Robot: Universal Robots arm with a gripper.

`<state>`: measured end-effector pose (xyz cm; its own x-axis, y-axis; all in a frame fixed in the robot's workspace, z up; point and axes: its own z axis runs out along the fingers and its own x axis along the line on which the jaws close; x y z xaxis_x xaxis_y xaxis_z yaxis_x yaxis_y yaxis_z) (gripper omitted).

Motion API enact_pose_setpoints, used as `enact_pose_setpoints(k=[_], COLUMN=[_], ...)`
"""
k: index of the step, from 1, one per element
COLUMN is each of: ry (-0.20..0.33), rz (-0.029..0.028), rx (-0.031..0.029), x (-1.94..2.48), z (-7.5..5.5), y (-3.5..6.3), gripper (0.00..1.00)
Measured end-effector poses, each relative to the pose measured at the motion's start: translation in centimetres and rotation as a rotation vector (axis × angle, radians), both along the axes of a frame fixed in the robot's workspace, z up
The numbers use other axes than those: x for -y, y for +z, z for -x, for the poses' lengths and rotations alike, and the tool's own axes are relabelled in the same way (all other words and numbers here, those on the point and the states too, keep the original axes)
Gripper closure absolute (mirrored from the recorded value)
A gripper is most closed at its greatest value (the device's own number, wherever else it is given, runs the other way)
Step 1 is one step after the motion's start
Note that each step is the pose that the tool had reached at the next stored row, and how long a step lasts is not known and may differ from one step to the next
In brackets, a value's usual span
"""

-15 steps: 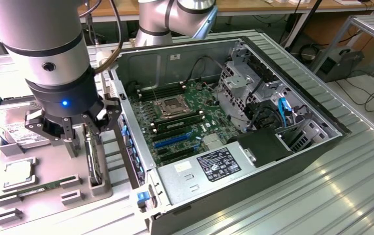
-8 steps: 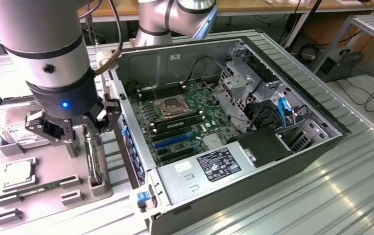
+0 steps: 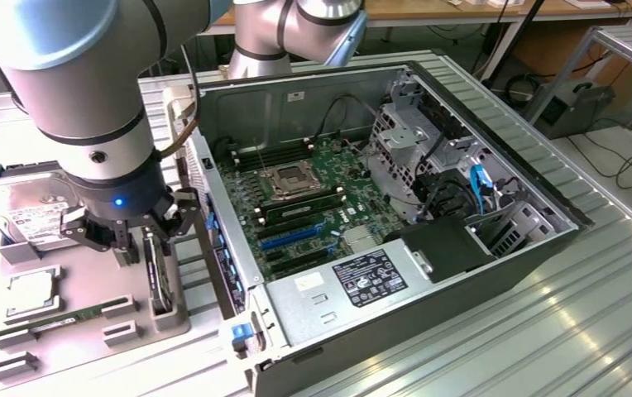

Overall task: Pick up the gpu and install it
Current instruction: 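Pick up the gpu and move the gpu toward the slot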

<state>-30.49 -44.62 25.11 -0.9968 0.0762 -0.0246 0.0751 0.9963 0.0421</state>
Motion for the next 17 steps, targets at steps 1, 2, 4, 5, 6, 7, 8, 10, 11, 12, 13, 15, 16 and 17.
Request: enact_pose_setpoints(k=[1, 2, 4, 5, 6, 7, 8, 10, 11, 12, 13, 15, 16, 17], ry=[0.0, 0.0, 0.0, 0.0, 0.0, 0.0, 0.0, 0.0, 0.0, 0.0, 0.0, 0.0, 0.0, 0.0], rz=[0.0, 0.0, 0.0001, 0.0001, 0.0, 0.0001, 0.0001, 0.0001, 0.0002, 0.0002, 0.0001, 0.0001, 0.0, 0.0], rx=[0.0, -0.0001, 0.0, 0.0, 0.0, 0.0, 0.0, -0.0001, -0.0002, -0.0002, 0.0, -0.0001, 0.0, 0.0], x=[0.0, -0.01, -0.01, -0.01, -0.01, -0.01, -0.01, -0.01, -0.01, -0.01, -0.02, -0.01, -0.01, -0.01], z=[0.0, 0.0, 0.0, 0.0, 0.0, 0.0, 0.0, 0.0, 0.0, 0.0, 0.0, 0.0, 0.0, 0.0], y=[-0.11, -0.2, -0.38, -0.47, -0.6, -0.68, -0.75, -0.87, -0.88, -0.88, -0.89, -0.89, -0.89, -0.89], gripper=[0.58, 0.58, 0.58, 0.58, 0.58, 0.58, 0.58, 0.58, 0.58, 0.58, 0.58, 0.58, 0.58, 0.59])
